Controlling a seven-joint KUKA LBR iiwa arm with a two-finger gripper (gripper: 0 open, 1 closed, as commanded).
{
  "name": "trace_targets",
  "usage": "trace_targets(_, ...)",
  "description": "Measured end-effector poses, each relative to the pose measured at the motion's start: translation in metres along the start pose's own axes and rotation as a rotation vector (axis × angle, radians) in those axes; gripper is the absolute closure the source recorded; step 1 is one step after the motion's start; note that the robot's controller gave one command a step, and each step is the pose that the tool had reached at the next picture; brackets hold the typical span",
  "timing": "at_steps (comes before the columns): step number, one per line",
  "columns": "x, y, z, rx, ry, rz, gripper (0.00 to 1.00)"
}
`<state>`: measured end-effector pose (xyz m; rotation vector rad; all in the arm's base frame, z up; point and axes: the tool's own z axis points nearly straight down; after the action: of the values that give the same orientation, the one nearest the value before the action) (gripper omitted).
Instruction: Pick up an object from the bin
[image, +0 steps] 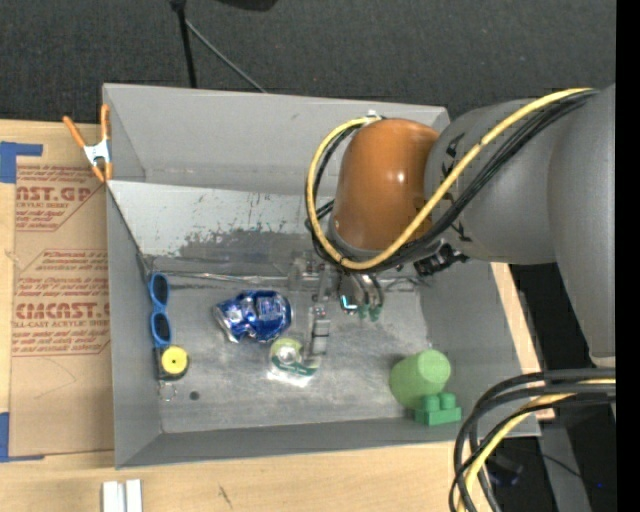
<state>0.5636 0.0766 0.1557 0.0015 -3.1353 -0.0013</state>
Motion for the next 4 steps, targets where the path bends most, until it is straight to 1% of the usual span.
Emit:
trace_targets(1,-0.01,0.06,0.09,0.0,-0.002,-0.136,0.0)
trace_targets(2,-0.026,0.087,0.086,0.001,-0.009,-0.26,0.0)
trace_targets(3,-0.026,0.086,0.086,0.0,-0.009,-0.259,1.0)
trace_targets(4,0.008,0.08,-0.041,0.001,-0.009,-0.274,1.0)
